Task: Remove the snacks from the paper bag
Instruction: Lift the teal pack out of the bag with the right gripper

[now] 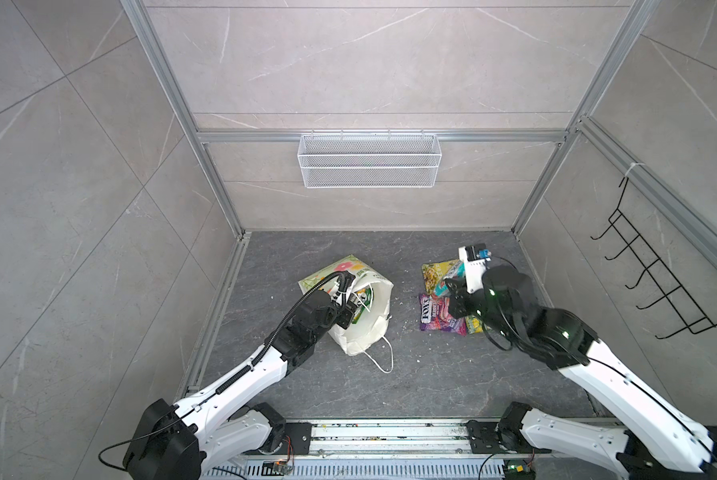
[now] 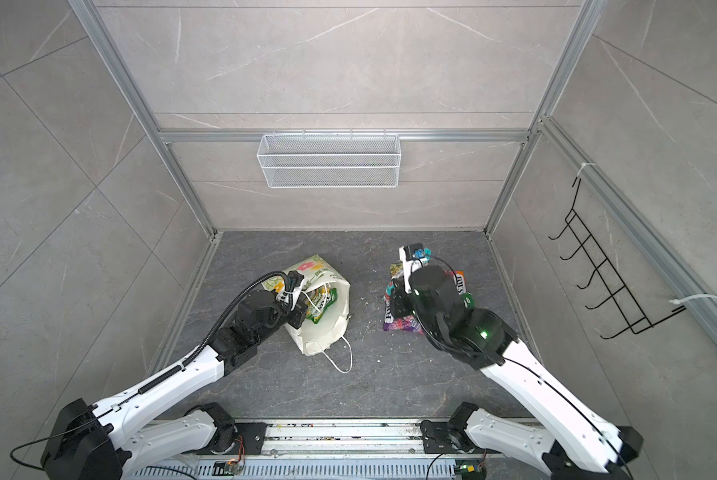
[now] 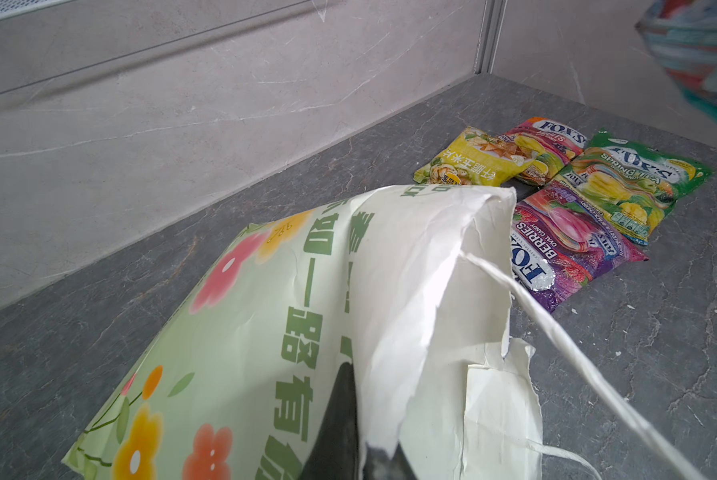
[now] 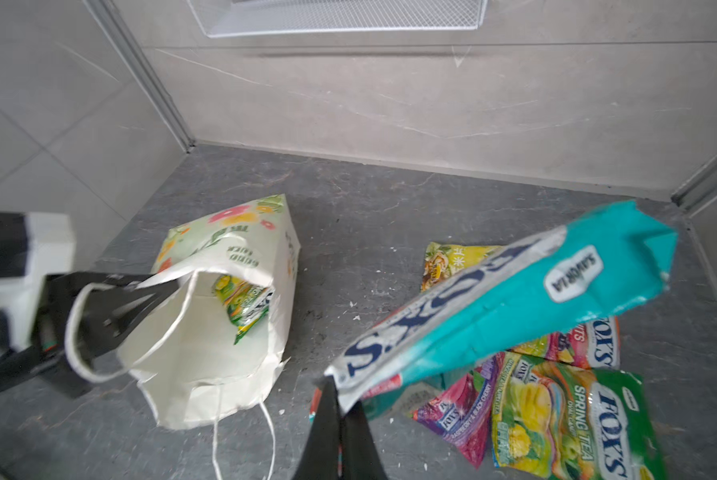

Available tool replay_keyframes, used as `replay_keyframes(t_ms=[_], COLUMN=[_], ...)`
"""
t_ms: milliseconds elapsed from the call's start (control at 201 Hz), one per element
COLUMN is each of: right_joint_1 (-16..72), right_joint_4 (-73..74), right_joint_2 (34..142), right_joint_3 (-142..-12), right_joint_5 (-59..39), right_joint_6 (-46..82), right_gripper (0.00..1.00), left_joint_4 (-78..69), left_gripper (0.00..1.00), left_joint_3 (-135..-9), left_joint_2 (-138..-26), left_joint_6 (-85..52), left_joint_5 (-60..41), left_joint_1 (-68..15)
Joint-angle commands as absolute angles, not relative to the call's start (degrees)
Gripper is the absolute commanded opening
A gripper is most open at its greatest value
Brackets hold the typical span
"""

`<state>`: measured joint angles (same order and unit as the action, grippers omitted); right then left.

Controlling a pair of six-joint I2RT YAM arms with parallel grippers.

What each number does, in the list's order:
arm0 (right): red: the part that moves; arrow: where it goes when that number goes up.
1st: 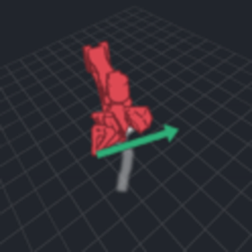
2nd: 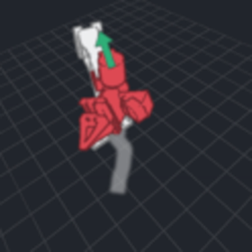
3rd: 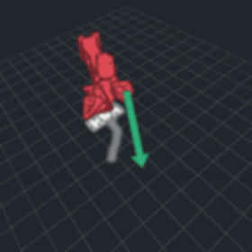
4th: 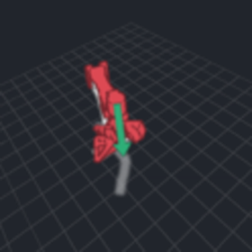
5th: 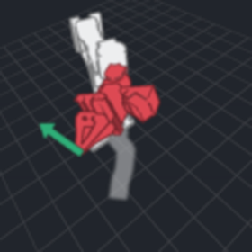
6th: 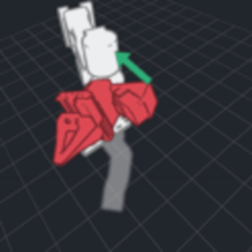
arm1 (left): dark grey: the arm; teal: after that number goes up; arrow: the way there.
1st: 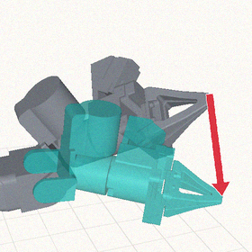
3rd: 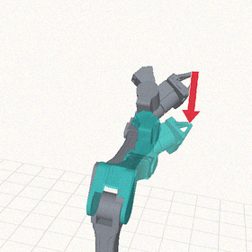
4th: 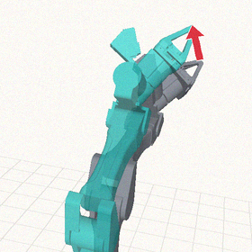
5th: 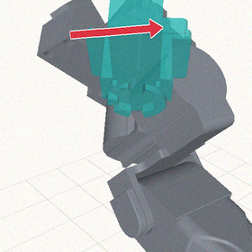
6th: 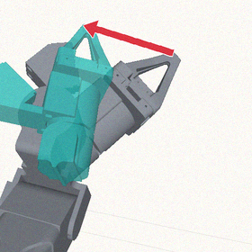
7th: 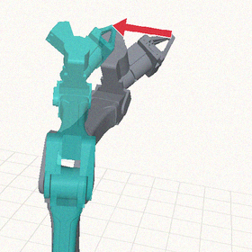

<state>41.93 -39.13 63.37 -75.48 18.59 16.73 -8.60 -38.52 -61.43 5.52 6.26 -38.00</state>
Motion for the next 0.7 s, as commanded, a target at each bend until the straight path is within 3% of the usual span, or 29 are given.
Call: replay_keyframes(t_ms=[0,90,309,443,692], right_joint_1=[39.1,36.8,31.4,30.4,26.1], right_joint_4=[-39.3,-39.9,-34.3,-36.1,-33.0], right_joint_2=[73.7,83.4,101.1,110.0,119.0], right_joint_3=[-82.5,-89.5,-100.2,-107.1,-105.4], right_joint_5=[15.7,12.7,-5.1,-9.6,-16.9], right_joint_6=[12.1,10.4,6.8,3.9,5.2], right_gripper=[0.00,0.00,0.00,0.00,0.00], left_joint_4=[-10.2,-10.0,-12.0,-11.3,-12.0], left_gripper=[0.00,0.00,0.00,0.00,0.00], left_joint_3=[-40.1,-40.2,-38.7,-38.8,-38.7], left_joint_2=[-60.3,-59.8,-58.8,-58.9,-59.4], left_joint_6=[4.3,4.7,5.9,5.8,6.1], left_joint_5=[5.4,5.6,7.9,8.2,8.3], left_joint_1=[-38.0,-38.0,-38.0,-38.0,-38.0])
